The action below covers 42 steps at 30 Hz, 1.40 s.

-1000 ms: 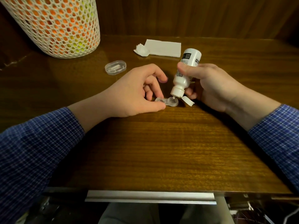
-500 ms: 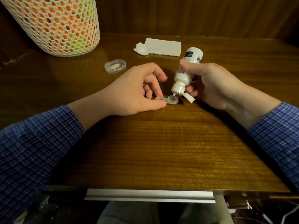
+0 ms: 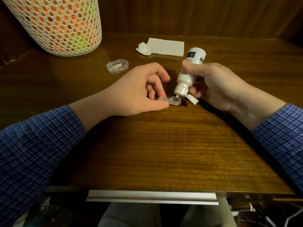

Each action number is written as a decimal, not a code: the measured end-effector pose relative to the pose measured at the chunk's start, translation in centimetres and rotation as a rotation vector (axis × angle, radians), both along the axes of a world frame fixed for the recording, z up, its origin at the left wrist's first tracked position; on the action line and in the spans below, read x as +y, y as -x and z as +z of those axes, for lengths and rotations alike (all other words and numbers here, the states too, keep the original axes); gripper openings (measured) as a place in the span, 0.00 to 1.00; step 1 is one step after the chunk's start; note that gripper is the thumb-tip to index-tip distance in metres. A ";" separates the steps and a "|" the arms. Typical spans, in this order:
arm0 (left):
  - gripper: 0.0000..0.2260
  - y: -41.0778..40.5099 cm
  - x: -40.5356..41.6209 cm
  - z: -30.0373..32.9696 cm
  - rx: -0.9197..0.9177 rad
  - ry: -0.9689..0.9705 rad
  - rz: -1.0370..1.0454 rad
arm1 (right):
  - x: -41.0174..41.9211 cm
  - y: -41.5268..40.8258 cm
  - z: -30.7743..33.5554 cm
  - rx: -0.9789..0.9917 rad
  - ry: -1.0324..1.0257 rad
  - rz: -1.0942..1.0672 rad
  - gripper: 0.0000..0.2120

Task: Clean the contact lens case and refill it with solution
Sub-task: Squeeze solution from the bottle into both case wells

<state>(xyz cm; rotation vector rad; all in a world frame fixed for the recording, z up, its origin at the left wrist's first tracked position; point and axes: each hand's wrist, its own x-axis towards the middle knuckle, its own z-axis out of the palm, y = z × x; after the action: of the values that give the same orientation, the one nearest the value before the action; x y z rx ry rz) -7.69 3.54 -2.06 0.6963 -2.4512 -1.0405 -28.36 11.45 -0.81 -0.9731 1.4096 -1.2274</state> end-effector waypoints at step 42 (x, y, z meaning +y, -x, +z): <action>0.24 0.0 0.0 0.0 -0.007 0.007 -0.011 | 0.1 -0.4 0.1 0.055 0.009 -0.002 0.12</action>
<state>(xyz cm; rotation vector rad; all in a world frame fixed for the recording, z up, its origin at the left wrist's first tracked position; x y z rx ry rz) -7.71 3.52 -2.04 0.6863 -2.4654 -1.0353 -27.94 11.56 -0.74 -1.0184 1.4491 -1.2178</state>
